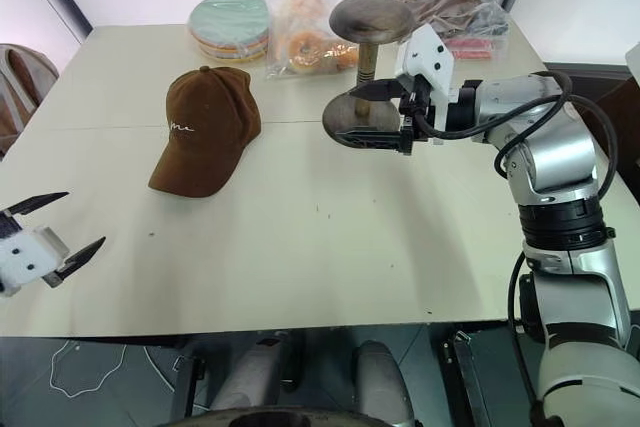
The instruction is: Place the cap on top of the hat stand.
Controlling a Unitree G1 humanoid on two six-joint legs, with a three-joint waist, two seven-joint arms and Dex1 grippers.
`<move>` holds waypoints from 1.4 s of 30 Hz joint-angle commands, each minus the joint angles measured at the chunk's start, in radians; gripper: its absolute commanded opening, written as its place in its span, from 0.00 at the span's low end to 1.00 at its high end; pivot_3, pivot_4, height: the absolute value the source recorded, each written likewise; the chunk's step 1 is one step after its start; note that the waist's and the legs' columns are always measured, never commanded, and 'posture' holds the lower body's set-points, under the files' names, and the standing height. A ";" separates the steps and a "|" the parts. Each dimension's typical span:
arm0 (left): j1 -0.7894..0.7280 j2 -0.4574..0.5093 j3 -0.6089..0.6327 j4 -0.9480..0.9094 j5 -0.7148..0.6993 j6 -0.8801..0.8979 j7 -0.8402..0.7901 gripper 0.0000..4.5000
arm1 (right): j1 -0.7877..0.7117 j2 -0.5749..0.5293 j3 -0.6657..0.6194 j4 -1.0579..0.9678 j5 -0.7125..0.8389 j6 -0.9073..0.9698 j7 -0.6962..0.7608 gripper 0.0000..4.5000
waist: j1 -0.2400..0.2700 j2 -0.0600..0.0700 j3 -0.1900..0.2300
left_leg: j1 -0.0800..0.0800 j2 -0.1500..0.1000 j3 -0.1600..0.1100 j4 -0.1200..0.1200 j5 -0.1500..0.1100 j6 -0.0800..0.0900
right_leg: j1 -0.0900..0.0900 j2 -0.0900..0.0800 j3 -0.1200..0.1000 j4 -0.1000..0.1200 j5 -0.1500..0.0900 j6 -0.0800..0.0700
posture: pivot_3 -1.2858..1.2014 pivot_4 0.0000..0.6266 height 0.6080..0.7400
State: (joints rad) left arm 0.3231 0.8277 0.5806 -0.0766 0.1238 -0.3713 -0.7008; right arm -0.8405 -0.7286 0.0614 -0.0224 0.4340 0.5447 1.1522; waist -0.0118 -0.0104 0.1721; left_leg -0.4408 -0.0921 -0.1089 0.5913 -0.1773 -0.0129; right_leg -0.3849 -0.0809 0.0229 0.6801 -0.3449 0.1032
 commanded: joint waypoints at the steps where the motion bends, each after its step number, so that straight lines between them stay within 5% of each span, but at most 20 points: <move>1: -0.044 -0.009 -0.051 0.086 0.072 -0.098 0.110 1.00 | -0.002 -0.022 -0.032 -0.056 0.011 0.010 -0.008 0.77 | 0.000 0.000 0.000 | 0.000 0.000 0.000 0.000 0.000 0.000 | 0.000 0.000 0.000 0.000 0.000 0.000 | 0.52 0.24 1.00; 22: -0.297 0.026 -0.339 0.459 0.379 -0.342 0.569 1.00 | 0.061 -0.091 -0.084 -0.186 0.049 0.107 -0.068 0.77 | -0.001 0.000 -0.001 | -0.002 -0.001 0.000 0.002 0.000 0.000 | -0.003 0.000 0.000 0.004 0.000 0.001 | 0.52 0.24 1.00; 42: -0.669 0.022 -0.614 0.889 0.480 -0.375 0.817 1.00 | 0.092 -0.122 -0.109 -0.221 0.068 0.118 -0.100 0.77 | 0.002 0.001 -0.003 | -0.002 -0.001 0.000 0.005 0.001 0.000 | -0.001 0.001 -0.001 0.010 0.000 0.001 | 0.52 0.24 1.00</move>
State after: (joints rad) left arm -0.3335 0.8514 -0.0187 0.7795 0.5952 -0.7523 0.0996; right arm -0.7413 -0.8389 -0.0109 -0.2120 0.4913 0.6703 1.0570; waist -0.0095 -0.0093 0.1693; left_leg -0.4425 -0.0935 -0.1093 0.5965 -0.1767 -0.0127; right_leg -0.3858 -0.0801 0.0218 0.6898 -0.3445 0.1040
